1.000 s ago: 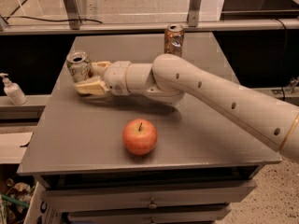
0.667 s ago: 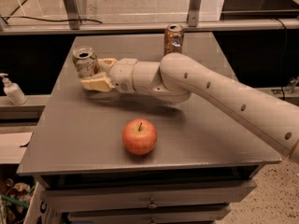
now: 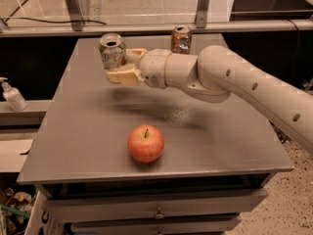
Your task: Move 7up can near orange can
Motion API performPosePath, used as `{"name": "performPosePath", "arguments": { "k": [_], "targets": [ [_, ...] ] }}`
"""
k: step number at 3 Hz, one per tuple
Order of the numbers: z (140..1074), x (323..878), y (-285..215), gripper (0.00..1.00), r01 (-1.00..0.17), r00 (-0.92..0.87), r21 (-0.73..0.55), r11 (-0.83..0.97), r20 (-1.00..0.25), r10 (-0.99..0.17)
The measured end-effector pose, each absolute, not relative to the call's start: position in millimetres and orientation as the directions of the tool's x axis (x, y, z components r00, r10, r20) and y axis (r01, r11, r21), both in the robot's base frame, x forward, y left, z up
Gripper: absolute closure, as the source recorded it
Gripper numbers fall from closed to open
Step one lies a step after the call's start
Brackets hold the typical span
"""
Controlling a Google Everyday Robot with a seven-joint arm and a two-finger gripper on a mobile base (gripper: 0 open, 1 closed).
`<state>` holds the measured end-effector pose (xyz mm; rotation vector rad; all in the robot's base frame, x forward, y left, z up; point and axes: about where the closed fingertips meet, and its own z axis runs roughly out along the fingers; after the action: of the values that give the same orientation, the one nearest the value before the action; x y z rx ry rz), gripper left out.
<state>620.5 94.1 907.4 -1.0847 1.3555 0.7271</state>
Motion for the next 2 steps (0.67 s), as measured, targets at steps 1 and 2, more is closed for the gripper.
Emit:
{"name": "performPosePath", "arguments": {
  "k": [1,2],
  "targets": [
    [913.7,620.7,53.2,1.0,-0.884,0.108,-0.194,0.425,-0.97,-0.216],
    [911.9,620.3,15.5,1.0,-0.855,0.075,-0.191,0.481,-0.965,-0.25]
  ]
}}
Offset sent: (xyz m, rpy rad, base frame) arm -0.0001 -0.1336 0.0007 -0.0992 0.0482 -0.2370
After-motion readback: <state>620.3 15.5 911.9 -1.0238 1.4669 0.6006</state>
